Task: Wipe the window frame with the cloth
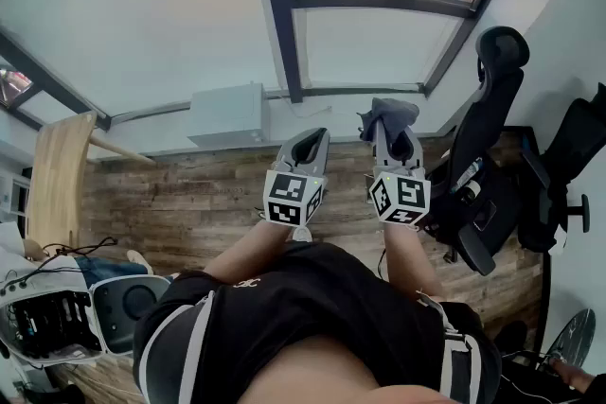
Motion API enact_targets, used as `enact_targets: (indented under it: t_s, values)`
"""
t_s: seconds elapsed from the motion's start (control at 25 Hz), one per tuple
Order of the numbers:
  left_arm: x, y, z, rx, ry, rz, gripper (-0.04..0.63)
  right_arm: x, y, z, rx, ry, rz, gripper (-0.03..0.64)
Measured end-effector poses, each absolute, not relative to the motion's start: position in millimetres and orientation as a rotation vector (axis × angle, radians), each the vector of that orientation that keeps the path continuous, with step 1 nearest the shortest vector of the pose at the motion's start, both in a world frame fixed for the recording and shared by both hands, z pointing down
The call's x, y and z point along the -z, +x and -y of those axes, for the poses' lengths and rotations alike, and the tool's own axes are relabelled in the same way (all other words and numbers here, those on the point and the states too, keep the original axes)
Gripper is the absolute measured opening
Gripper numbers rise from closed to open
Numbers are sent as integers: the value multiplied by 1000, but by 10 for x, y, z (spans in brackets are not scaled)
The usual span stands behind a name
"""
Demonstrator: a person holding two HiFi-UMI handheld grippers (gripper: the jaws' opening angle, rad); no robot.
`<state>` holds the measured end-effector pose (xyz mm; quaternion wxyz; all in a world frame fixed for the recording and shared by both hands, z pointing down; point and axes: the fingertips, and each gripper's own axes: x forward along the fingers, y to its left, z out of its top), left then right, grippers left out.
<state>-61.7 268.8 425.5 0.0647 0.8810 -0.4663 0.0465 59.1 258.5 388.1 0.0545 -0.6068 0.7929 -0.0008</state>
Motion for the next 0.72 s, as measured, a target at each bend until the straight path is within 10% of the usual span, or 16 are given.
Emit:
enact_targets:
  t_s: [0.72]
  values:
    - [-4094, -802, -2567, -91, 2668, 1438, 9, -3814, 424, -2554, -23, -1823, -2431, 95]
